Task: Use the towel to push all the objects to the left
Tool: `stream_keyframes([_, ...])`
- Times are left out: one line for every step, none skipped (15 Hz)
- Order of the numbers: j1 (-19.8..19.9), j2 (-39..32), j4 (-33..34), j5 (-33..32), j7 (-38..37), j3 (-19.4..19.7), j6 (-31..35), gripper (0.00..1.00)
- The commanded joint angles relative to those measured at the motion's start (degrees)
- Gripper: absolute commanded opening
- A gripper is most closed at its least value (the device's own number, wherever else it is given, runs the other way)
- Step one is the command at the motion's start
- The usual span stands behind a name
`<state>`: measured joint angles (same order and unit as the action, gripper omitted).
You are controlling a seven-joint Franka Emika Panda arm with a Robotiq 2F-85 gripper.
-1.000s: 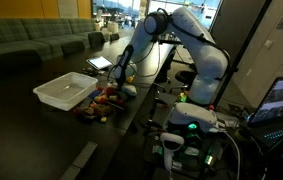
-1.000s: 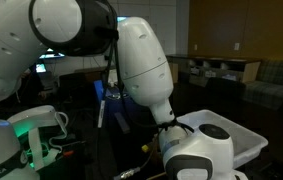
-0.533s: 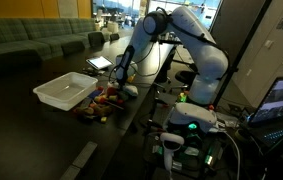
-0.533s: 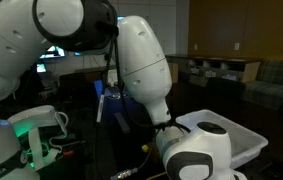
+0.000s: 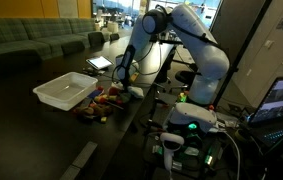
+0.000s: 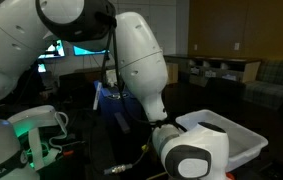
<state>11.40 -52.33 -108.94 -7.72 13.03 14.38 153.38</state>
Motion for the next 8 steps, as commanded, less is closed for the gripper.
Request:
stream_keyframes([-2.53,3.86,-5.05,-2.22,-2.82,-0.21,-8.65,0.03])
stream_keyframes([-2.66,4.55,-5.79,-2.03,-2.96,-1.09,-9.81,0.03])
stream_keyframes([-3.01,5.12,-6.45,-1.88,-3.39,-1.63,-10.11,0.03])
stream_keyframes([-2.78,5.63,-6.69,-1.05,-3.41,-2.98,-9.98,0.03])
stream_keyframes([-2.42,6.12,-6.83,-0.15,-3.21,-4.55,-9.86,0.03])
stream_keyframes([-2.2,6.4,-6.89,0.54,-3.2,-6.02,-9.48,0.03])
stream_keyframes([-2.02,6.74,-6.86,1.18,-3.08,-7.38,-9.42,0.03])
stream_keyframes([-1.59,6.78,-6.61,2.01,-2.24,-9.27,-9.61,0.03])
